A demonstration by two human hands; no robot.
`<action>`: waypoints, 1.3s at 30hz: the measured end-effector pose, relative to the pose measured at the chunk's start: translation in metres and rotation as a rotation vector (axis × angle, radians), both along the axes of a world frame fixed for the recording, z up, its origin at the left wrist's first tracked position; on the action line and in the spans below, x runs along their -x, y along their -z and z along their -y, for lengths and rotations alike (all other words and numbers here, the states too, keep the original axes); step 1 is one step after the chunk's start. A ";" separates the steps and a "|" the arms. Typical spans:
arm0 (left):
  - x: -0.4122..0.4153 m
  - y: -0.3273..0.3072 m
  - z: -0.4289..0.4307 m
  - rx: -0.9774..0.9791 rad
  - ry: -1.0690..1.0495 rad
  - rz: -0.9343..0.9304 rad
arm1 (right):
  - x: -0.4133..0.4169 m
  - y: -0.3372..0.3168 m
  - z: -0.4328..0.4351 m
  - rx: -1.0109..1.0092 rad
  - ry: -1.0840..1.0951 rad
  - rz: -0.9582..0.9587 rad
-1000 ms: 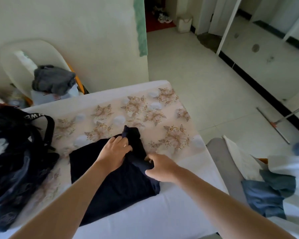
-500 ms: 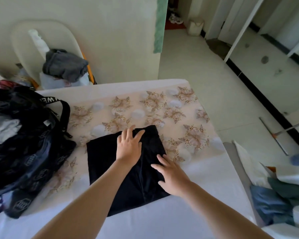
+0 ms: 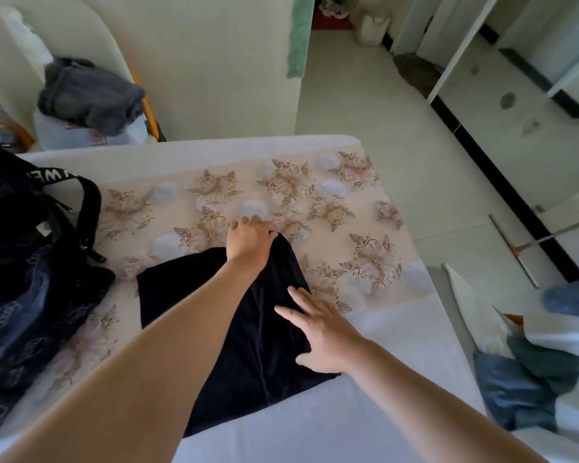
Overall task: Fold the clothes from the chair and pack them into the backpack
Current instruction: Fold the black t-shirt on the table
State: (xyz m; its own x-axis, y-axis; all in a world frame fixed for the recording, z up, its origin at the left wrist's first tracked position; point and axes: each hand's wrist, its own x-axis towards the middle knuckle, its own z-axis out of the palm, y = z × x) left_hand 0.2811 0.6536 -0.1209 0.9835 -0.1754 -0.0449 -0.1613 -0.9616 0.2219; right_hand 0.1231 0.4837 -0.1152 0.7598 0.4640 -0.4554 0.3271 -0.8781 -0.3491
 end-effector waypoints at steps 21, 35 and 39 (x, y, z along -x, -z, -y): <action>0.181 0.026 -0.007 -0.016 0.022 0.006 | -0.071 -0.002 -0.020 0.052 -0.143 0.396; 0.237 0.008 -0.054 -0.045 0.066 -0.357 | -0.131 -0.017 -0.052 0.448 -0.265 0.278; 0.248 -0.003 -0.085 0.060 -0.168 -0.179 | -0.107 -0.035 -0.096 0.261 -0.280 0.562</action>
State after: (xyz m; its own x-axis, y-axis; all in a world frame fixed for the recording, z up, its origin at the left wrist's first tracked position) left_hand 0.0335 0.7384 -0.1174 0.9765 -0.0177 -0.2149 0.0465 -0.9558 0.2903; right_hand 0.2302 0.5798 -0.0800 0.7811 0.6060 -0.1502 0.6239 -0.7666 0.1517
